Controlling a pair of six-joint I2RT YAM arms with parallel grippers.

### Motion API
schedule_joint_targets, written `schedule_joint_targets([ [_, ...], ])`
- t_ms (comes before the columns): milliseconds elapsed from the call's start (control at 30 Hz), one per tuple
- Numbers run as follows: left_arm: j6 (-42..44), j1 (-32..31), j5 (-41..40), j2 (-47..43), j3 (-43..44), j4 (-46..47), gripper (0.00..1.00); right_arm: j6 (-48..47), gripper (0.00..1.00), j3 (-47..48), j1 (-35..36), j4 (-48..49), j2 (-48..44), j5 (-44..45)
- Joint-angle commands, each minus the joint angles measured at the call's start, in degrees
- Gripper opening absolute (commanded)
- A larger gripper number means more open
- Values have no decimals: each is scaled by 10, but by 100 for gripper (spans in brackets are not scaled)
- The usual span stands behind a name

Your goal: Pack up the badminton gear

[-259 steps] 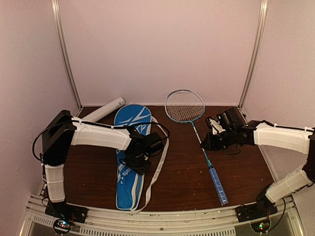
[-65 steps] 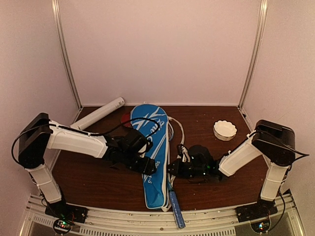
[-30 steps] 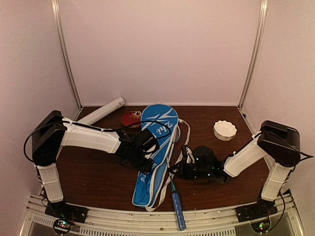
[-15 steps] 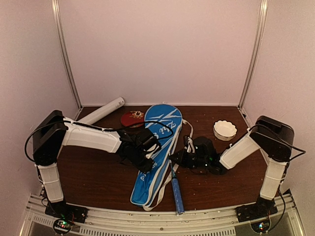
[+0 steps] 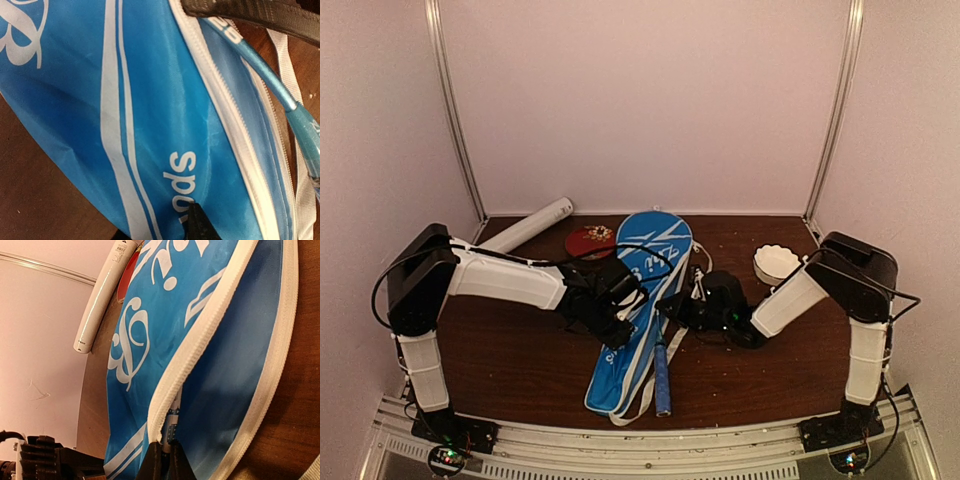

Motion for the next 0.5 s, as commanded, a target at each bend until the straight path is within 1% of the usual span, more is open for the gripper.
schedule_joint_targets([
  [0, 67, -13, 41, 46, -29, -50, 16, -38, 0, 56, -9, 134, 5, 10],
  [67, 55, -13, 37, 42, -25, -52, 19, -36, 7, 48, -8, 134, 7, -9],
  [167, 36, -13, 40, 33, -20, -50, 24, -33, 21, 20, -7, 132, 1, -36],
  [233, 26, -11, 45, 31, -16, -46, 26, -34, 32, -1, -7, 129, -8, -62],
  [333, 9, -5, 49, 31, -11, -43, 28, -50, 51, -41, -6, 111, -36, -97],
  [367, 4, -2, 51, 30, -11, -41, 29, -61, 55, -50, -6, 95, -47, -108],
  [467, -7, 4, 49, 27, -10, -40, 31, -102, 62, -75, -6, 23, -87, -123],
])
